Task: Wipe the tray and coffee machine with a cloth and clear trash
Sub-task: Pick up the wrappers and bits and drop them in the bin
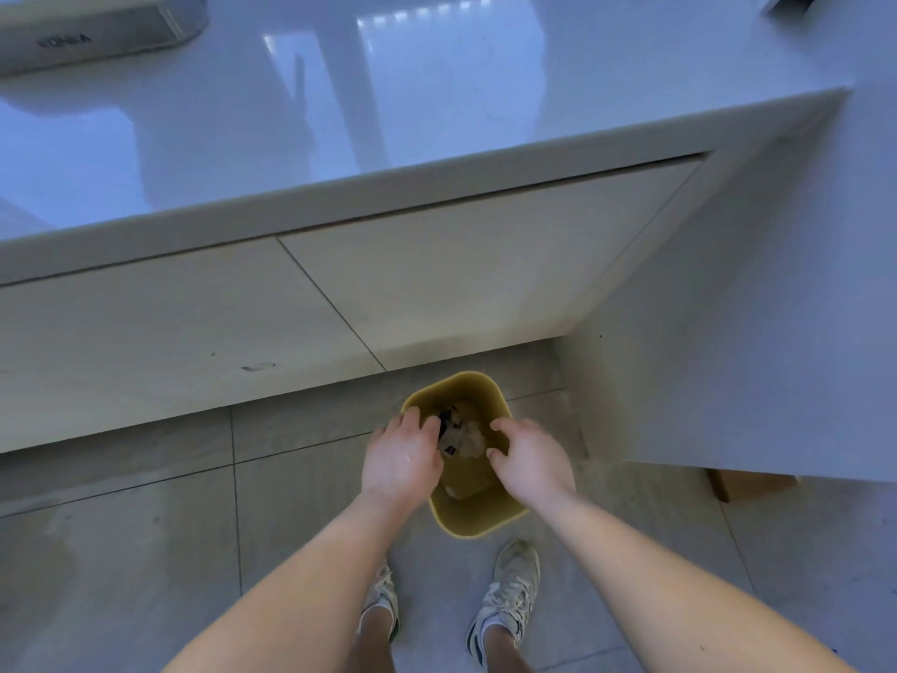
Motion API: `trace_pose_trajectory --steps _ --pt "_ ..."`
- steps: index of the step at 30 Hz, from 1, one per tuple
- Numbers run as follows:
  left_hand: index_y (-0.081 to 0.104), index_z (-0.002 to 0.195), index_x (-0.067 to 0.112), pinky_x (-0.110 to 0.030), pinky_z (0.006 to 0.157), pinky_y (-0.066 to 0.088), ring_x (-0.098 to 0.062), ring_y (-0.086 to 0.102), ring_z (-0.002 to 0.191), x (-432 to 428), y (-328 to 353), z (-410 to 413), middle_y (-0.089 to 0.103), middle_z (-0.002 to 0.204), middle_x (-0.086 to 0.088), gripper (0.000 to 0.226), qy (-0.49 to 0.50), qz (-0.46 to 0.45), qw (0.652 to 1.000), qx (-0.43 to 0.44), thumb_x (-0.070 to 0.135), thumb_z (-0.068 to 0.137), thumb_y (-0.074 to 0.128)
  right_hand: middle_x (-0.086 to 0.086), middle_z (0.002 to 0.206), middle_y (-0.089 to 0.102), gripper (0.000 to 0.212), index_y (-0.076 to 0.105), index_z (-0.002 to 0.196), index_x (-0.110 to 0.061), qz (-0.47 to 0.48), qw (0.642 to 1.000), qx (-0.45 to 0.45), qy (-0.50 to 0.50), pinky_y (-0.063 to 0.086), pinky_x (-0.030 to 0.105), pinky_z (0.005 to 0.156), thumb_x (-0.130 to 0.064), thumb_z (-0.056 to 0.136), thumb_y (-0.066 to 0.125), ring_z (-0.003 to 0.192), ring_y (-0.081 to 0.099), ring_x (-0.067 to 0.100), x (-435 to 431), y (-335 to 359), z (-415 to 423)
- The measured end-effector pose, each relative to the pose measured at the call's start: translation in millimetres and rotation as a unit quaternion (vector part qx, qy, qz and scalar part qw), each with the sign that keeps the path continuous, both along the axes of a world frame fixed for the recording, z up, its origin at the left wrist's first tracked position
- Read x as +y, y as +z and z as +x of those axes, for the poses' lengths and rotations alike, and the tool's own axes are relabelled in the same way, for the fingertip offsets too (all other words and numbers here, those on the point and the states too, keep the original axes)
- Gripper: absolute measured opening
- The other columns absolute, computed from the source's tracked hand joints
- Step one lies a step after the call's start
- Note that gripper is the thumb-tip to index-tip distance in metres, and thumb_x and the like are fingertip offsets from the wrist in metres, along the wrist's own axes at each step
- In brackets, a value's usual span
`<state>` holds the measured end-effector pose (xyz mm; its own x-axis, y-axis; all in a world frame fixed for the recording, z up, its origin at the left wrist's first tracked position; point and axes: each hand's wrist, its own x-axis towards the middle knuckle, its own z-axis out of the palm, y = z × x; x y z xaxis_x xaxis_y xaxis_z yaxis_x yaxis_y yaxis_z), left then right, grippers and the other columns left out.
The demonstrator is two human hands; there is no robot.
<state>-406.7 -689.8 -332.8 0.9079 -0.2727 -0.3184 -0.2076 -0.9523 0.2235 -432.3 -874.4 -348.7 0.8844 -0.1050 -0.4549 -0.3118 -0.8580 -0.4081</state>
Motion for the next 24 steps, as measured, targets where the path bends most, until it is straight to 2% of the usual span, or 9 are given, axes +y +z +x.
trace_pose_trajectory --steps 5,11,13,17,21,24 --pt "0.057 0.121 0.023 -0.036 0.084 0.051 -0.021 0.058 0.102 3 58 8 0.059 0.114 -0.001 0.031 -0.003 0.009 1.0 -0.021 0.03 0.091 0.054 -0.009 0.121 0.062 0.042 0.054 0.129 -0.037 0.002 1.0 -0.02 -0.013 0.058 0.032 0.078 -0.043 0.088 0.06 0.099 0.064 0.014 -6 55 10" --pt "0.052 0.127 0.025 -0.037 0.088 0.048 -0.019 0.056 0.104 -4 136 6 0.056 0.117 0.0 0.036 0.001 -0.007 0.999 -0.04 0.033 0.092 0.05 -0.011 0.119 0.062 0.042 0.053 0.127 -0.04 0.006 0.997 -0.068 -0.039 0.056 0.028 0.078 -0.045 0.086 0.062 0.1 0.063 0.011 -11 129 16" --pt "0.053 0.126 0.024 -0.037 0.088 0.046 -0.019 0.055 0.106 -7 164 5 0.056 0.116 0.0 0.035 -0.003 -0.007 0.999 -0.054 0.032 0.093 0.047 -0.011 0.122 0.061 0.042 0.053 0.128 -0.039 0.01 0.996 -0.083 -0.042 0.055 0.029 0.083 -0.045 0.087 0.061 0.105 0.061 0.011 -14 157 19" --pt "0.053 0.123 0.022 -0.037 0.09 0.046 -0.022 0.052 0.11 -8 214 7 0.054 0.12 -0.002 0.032 -0.01 -0.001 0.996 -0.083 0.029 0.093 0.044 -0.009 0.127 0.059 0.043 0.051 0.132 -0.036 0.017 0.994 -0.1 -0.031 0.052 0.031 0.09 -0.041 0.09 0.059 0.113 0.057 0.014 -24 208 26" --pt "0.052 0.124 0.022 -0.04 0.096 0.045 -0.024 0.05 0.119 -10 261 12 0.053 0.13 -0.005 0.033 -0.001 -0.004 0.992 -0.124 0.027 0.092 0.046 -0.006 0.127 0.059 0.043 0.052 0.133 -0.033 0.027 0.991 -0.132 -0.011 0.051 0.031 0.091 -0.038 0.091 0.058 0.113 0.058 0.016 -32 254 38" --pt "0.053 0.122 0.021 -0.04 0.091 0.046 -0.024 0.051 0.116 -10 292 18 0.055 0.126 -0.005 0.032 0.006 0.001 0.989 -0.148 0.026 0.091 0.047 -0.004 0.126 0.059 0.042 0.052 0.133 -0.032 0.031 0.987 -0.156 0.006 0.051 0.034 0.092 -0.037 0.091 0.058 0.113 0.058 0.017 -35 286 46"
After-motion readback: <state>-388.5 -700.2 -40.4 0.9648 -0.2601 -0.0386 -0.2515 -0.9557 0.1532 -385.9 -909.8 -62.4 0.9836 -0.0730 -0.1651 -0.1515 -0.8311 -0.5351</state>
